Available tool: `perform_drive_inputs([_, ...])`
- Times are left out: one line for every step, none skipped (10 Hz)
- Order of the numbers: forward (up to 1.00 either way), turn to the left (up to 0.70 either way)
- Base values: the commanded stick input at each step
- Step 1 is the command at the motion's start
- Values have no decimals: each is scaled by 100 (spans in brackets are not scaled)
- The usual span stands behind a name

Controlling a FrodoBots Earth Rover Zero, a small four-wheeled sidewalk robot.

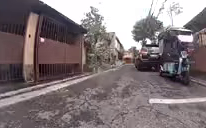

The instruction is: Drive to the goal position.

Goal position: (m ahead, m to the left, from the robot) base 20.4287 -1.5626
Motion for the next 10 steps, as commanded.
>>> perform_drive_inputs([70,0])
perform_drive_inputs([70,0])
perform_drive_inputs([70,0])
perform_drive_inputs([70,0])
perform_drive_inputs([70,0])
perform_drive_inputs([70,0])
perform_drive_inputs([70,0])
perform_drive_inputs([70,-22])
perform_drive_inputs([70,-20])
perform_drive_inputs([70,0])
